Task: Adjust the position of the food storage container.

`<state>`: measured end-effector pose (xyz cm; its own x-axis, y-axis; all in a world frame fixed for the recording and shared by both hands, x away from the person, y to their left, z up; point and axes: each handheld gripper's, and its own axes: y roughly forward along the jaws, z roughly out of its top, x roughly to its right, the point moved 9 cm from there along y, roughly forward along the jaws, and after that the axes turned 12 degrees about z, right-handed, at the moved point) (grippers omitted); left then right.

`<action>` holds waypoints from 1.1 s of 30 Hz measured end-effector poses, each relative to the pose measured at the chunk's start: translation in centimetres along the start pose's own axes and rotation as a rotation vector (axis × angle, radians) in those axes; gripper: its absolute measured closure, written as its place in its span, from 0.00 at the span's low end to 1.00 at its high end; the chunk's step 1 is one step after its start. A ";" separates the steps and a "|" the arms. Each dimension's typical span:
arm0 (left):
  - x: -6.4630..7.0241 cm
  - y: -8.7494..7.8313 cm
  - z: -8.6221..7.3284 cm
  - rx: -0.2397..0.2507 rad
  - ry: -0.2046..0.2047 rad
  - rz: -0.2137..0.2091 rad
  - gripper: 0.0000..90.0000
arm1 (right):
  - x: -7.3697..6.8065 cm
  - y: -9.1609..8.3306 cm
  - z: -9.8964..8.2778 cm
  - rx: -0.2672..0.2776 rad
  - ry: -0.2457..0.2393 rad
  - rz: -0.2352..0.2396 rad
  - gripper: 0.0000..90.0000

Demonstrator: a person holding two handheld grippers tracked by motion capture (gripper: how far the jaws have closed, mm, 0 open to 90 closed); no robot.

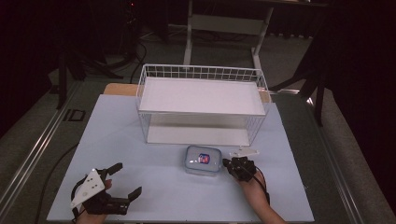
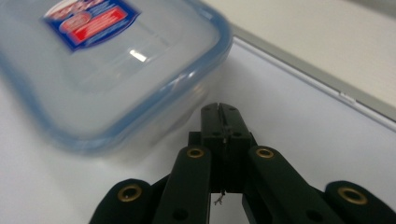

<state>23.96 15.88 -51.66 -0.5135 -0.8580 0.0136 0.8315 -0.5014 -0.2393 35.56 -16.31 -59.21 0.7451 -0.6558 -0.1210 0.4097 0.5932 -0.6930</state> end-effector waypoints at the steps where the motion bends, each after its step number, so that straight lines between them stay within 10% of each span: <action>1: 0.0 0.0 0.0 -0.002 0.001 -0.002 0.00 | -0.1 -0.2 -0.2 -0.002 -0.002 0.004 1.00; 33: 0.2 0.1 -0.3 -0.017 0.005 -0.012 0.00 | -2.4 3.9 2.6 -0.001 -0.001 0.038 1.00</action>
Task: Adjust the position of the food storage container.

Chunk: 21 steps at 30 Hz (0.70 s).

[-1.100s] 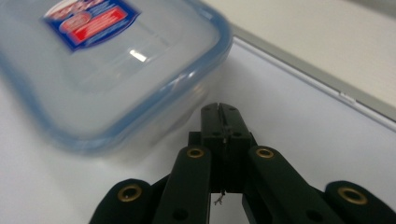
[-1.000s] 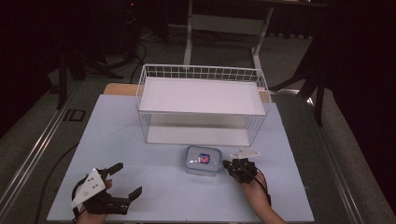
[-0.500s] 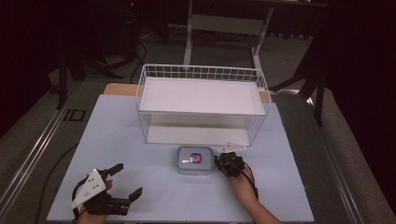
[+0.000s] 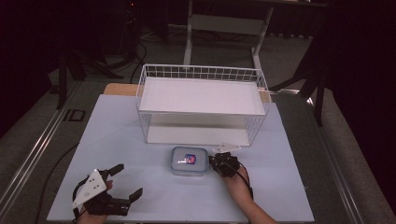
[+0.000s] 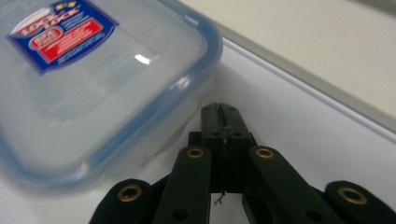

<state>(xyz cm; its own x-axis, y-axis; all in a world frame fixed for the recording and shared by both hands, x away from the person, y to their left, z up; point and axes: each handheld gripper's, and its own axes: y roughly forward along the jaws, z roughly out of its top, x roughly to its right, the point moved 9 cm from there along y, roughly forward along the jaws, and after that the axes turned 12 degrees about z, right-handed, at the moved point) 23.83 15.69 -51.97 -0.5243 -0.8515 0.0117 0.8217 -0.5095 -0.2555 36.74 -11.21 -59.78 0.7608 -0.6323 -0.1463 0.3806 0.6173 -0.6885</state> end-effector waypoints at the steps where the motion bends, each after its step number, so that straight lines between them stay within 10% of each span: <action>1: 0.0 0.0 0.0 0.001 -0.004 0.000 0.00 | -0.1 -0.1 -0.1 0.001 0.001 0.003 1.00; 21: 0.2 0.3 -0.1 -0.005 -0.008 -0.013 0.00 | -0.6 0.6 0.4 -0.001 0.005 -0.006 1.00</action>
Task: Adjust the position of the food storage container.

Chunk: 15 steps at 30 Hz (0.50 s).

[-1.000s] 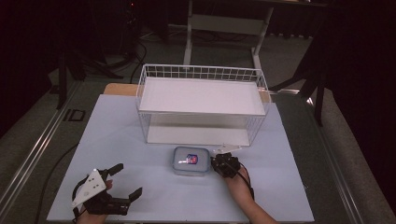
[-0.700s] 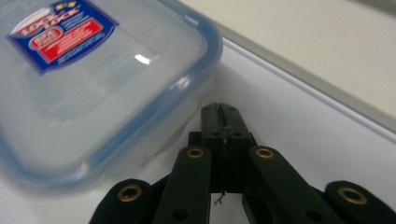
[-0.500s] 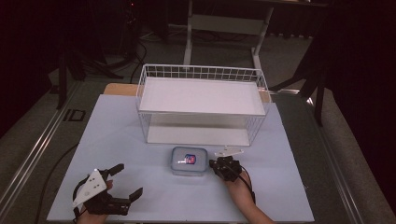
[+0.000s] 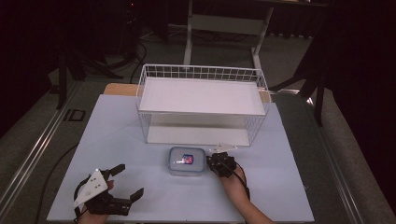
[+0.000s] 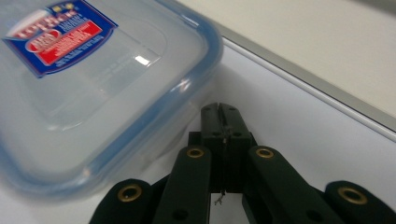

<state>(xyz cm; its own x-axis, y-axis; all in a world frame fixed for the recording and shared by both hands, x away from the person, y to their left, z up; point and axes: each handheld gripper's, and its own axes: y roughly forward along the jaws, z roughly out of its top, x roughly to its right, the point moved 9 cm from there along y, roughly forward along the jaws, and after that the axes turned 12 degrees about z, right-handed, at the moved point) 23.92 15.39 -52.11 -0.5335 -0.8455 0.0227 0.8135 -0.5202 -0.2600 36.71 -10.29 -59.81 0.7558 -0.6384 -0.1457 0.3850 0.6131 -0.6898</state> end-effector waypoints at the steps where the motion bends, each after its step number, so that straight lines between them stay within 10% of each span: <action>1: 0.0 0.0 0.0 0.000 -0.003 0.000 0.00 | 0.0 -0.3 0.0 0.003 0.001 0.004 1.00; 6: 0.0 0.3 -0.2 -0.020 -0.015 -0.001 0.00 | 0.3 -2.2 -0.3 0.035 -0.015 -0.010 0.92; 15: 0.8 1.7 -0.2 -0.137 0.039 -0.046 0.00 | -1.2 -6.4 0.1 0.124 -0.043 0.006 0.36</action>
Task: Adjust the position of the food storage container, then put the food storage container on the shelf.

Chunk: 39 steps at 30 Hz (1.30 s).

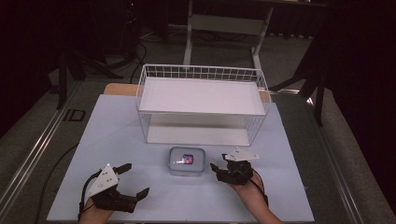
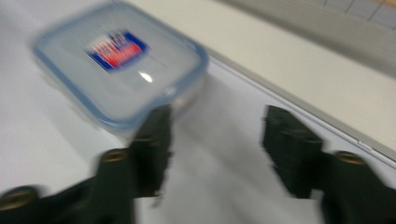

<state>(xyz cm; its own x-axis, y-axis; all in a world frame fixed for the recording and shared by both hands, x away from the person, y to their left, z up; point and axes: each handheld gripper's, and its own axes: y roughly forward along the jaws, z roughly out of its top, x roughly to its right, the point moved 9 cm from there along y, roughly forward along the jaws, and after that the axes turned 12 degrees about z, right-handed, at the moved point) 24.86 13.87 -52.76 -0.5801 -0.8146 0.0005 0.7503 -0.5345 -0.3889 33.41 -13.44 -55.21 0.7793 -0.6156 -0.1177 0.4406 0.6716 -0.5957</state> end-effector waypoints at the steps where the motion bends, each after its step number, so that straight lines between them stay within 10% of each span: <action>1: 0.2 0.3 0.3 -0.025 -0.013 -0.016 0.00 | -0.8 -0.3 0.2 -0.001 0.003 0.066 0.17; 6: 0.7 1.1 1.1 -0.052 -0.041 -0.037 0.00 | -1.3 -0.9 0.6 0.029 0.009 0.079 0.12; 9: 1.3 2.2 2.2 -0.067 -0.080 -0.098 0.00 | -1.2 -1.4 1.0 0.049 -0.028 0.010 0.14; 14: 1.2 3.9 3.3 -0.102 -0.095 -0.110 0.00 | -1.3 -1.1 0.6 -0.016 0.032 0.099 0.25; 20: 0.8 6.0 3.9 -0.152 -0.167 -0.140 0.00 | -1.2 -1.1 1.4 0.030 0.040 0.141 0.24; 28: 0.1 8.3 3.1 -0.250 -0.287 -0.169 0.00 | 0.0 0.8 1.2 -0.006 0.283 0.155 0.13; 39: 0.2 11.4 0.8 -0.431 -0.451 -0.189 0.01 | -0.5 3.1 1.3 -0.014 0.531 0.316 0.20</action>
<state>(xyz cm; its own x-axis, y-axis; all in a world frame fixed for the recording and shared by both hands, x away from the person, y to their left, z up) 33.55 7.47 -56.47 -0.4296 -0.7800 0.4550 0.3998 -0.6161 -0.6787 34.95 -10.50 -55.97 0.5415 -0.5109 -0.6676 0.2158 0.8520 -0.4770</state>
